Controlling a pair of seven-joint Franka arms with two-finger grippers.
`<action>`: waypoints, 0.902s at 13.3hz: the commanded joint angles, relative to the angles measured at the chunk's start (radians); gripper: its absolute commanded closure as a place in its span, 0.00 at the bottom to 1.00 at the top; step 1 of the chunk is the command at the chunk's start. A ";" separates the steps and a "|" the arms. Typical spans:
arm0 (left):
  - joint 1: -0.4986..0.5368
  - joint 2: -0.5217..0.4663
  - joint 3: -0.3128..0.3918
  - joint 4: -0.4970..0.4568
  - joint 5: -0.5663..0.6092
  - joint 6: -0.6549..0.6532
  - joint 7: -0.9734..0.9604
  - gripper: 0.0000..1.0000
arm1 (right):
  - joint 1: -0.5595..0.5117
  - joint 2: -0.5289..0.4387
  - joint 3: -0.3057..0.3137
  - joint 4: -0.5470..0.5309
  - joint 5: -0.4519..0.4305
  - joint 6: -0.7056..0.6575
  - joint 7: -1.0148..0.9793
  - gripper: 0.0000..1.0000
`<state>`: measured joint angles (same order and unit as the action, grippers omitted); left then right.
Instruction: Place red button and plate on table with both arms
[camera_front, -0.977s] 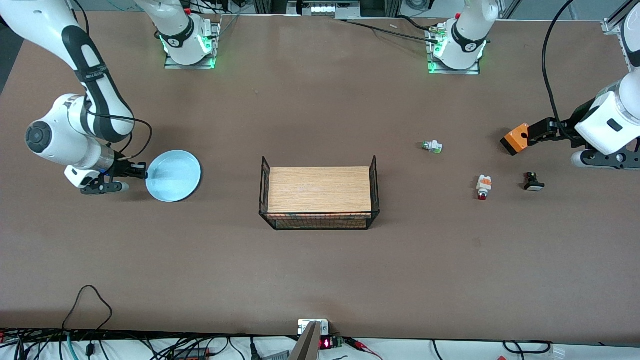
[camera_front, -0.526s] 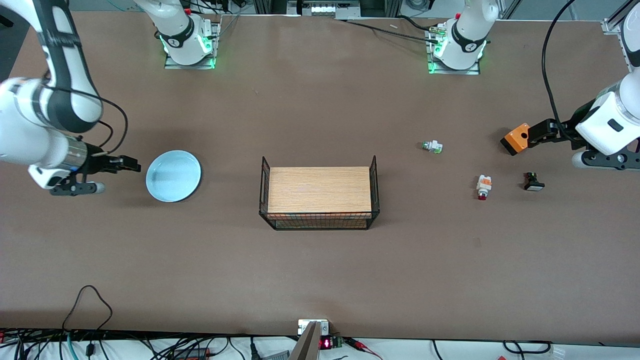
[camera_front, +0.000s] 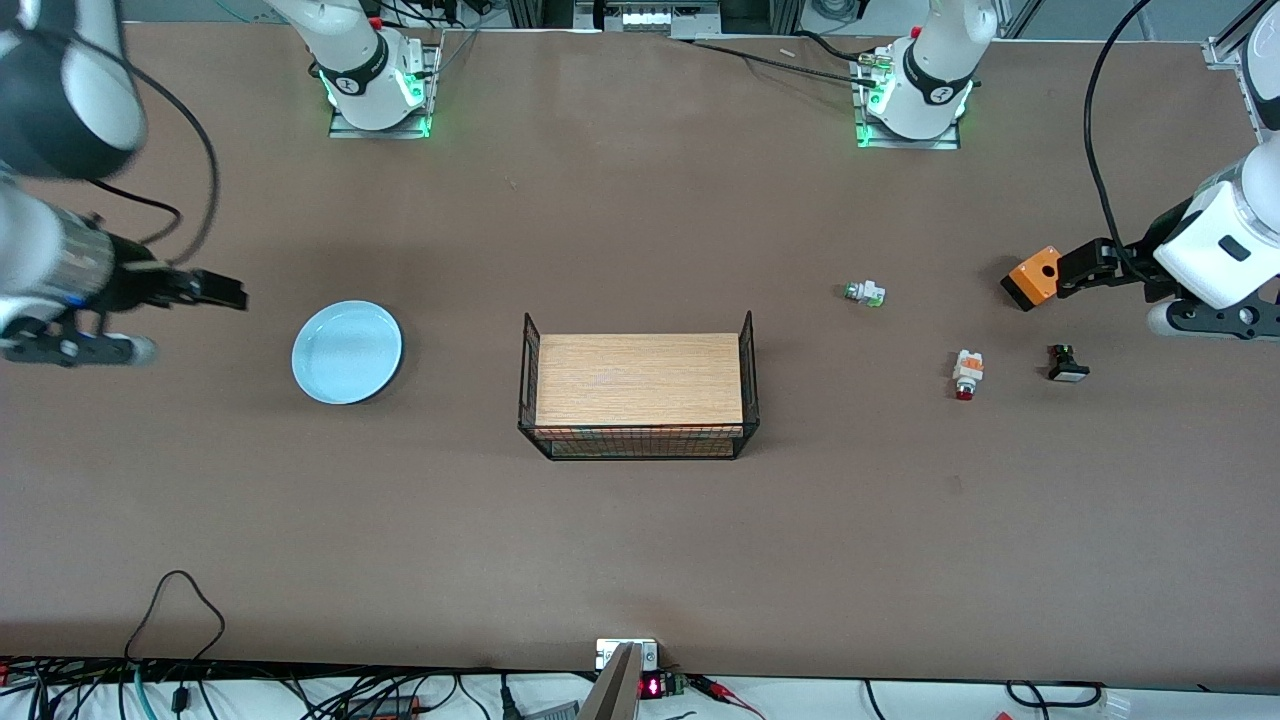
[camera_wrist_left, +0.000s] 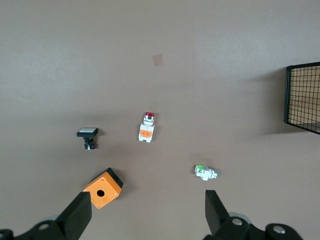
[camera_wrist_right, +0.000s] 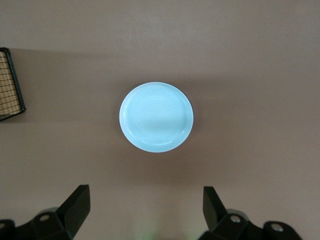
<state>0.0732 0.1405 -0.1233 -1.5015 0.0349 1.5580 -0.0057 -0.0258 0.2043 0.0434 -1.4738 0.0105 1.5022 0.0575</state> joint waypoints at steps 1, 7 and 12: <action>-0.004 -0.027 0.004 -0.031 -0.004 0.020 0.024 0.00 | -0.008 -0.023 -0.061 0.061 -0.012 -0.054 -0.007 0.00; -0.007 -0.027 0.002 -0.029 -0.004 0.020 0.024 0.00 | -0.003 -0.158 -0.105 -0.106 -0.012 0.036 -0.051 0.00; -0.007 -0.027 0.002 -0.029 -0.004 0.017 0.024 0.00 | -0.002 -0.221 -0.097 -0.158 -0.012 0.040 -0.054 0.00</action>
<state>0.0681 0.1403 -0.1249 -1.5021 0.0349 1.5629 -0.0043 -0.0287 0.0333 -0.0635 -1.5918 0.0074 1.5366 0.0119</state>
